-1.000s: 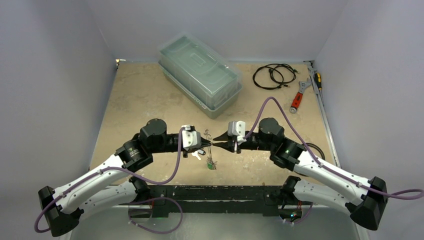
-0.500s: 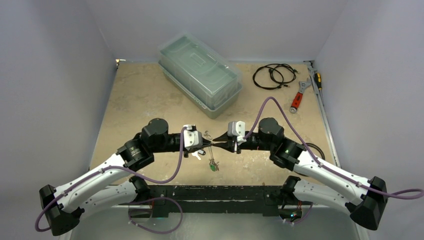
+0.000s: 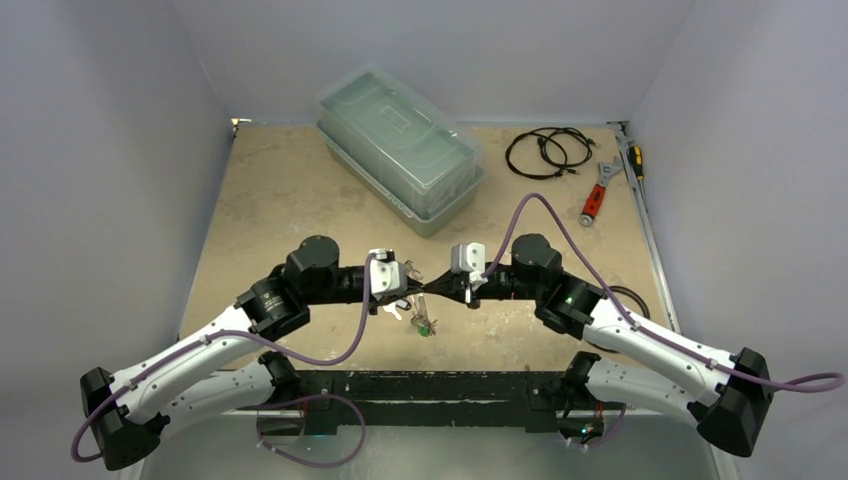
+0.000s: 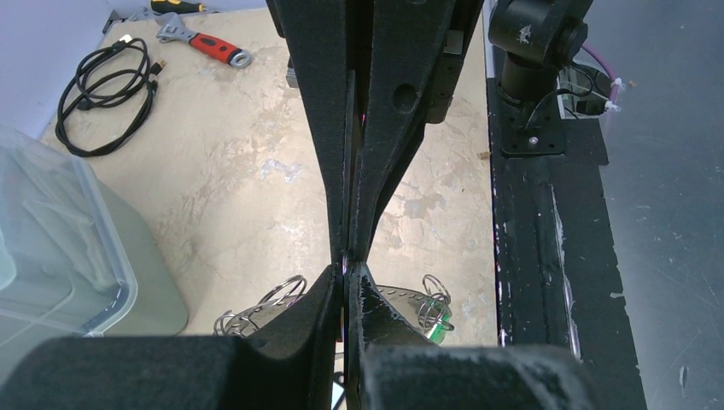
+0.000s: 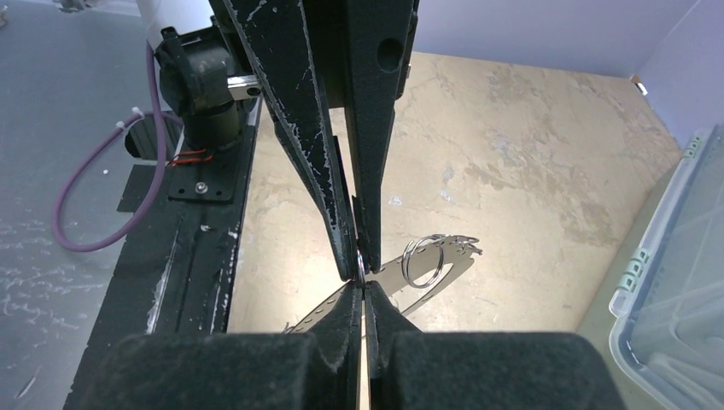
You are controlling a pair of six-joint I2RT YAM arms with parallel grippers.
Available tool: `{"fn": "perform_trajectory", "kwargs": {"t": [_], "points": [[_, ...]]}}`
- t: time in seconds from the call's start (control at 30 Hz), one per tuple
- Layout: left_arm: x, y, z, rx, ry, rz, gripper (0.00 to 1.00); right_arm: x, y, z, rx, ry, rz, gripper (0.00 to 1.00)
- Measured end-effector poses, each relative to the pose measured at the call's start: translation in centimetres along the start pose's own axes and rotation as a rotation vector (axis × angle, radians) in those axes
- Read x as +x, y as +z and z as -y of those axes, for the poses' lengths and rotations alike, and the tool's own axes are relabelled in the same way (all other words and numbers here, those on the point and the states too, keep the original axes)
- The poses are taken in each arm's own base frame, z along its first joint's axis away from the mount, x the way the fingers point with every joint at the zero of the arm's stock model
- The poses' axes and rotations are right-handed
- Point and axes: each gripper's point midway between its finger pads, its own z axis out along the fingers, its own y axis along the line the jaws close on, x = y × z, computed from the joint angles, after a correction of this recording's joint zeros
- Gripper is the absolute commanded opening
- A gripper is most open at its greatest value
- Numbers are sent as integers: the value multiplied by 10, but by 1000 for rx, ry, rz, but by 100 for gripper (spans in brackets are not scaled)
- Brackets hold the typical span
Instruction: Put the keys on the keyring
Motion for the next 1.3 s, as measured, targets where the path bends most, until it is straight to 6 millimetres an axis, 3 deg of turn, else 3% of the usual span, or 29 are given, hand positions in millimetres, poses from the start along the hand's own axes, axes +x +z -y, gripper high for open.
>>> {"fn": "perform_trajectory", "kwargs": {"t": [0.03,0.07,0.13,0.17,0.2,0.23,0.27,0.37,0.53,0.63,0.77,1.07,1.3], "points": [[0,0,0,1,0,-1,0,0,0,-1,-2,1,-2,0],[0,0,0,1,-1,-2,8,0,0,-1,-5,1,-1,0],[0,0,0,2,-1,-1,36,0,0,-1,-6,1,0,0],[-1,0,0,1,2,0,44,-1,0,-2,-8,0,2,0],[-2,0,-1,0,9,4,61,-1,0,-2,-9,-2,5,0],[-4,0,-1,-1,10,10,71,-3,-1,-2,-8,-5,9,0],[-6,-1,-1,-2,13,16,73,-4,-2,-2,-8,-7,14,0],[-19,-9,0,-17,33,61,72,-15,-7,-2,5,-29,56,0],[-56,-28,1,-47,96,192,56,-31,-20,-6,34,-69,151,0],[-68,-34,4,-45,122,238,42,-35,-22,-6,43,-78,177,0],[-67,-30,4,-31,120,236,34,-42,-27,-7,59,-88,213,0],[-51,-14,7,24,87,184,31,-61,-38,-9,83,-110,303,0],[-58,-15,13,57,92,215,29,-67,-37,-14,50,-110,340,0]]}}
